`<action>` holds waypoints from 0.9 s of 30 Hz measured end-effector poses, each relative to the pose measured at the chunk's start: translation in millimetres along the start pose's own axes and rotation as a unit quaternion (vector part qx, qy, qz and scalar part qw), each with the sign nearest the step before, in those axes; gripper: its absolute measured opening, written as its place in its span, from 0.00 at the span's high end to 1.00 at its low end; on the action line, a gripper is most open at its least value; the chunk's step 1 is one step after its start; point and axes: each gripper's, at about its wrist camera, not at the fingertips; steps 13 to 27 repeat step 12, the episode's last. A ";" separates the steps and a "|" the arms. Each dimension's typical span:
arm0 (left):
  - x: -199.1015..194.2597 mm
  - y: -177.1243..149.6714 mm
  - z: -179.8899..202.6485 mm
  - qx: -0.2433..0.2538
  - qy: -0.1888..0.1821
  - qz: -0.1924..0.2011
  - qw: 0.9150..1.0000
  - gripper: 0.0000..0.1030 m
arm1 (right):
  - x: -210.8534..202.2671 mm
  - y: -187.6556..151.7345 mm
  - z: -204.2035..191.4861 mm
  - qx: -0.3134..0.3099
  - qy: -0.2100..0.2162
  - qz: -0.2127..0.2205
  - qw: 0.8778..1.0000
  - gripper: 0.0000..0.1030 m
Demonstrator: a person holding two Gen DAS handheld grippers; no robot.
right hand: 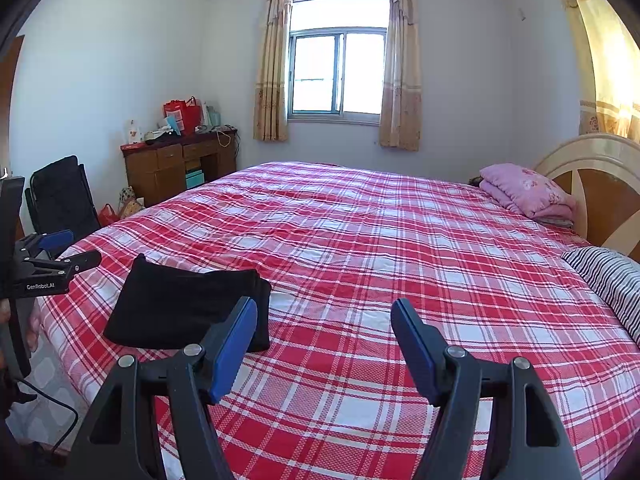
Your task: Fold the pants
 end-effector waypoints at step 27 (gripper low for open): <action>4.2 -5.7 -6.4 0.001 0.025 0.008 1.000 0.00 | 3.8 -1.6 -2.1 -0.003 -0.001 -0.006 1.000 0.31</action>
Point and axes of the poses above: each gripper's, at about its wrist camera, not at the fingertips, and x roughly the way its jaws point, z to its right, y to its top, and after that the axes turned 2 degrees about y, right-handed
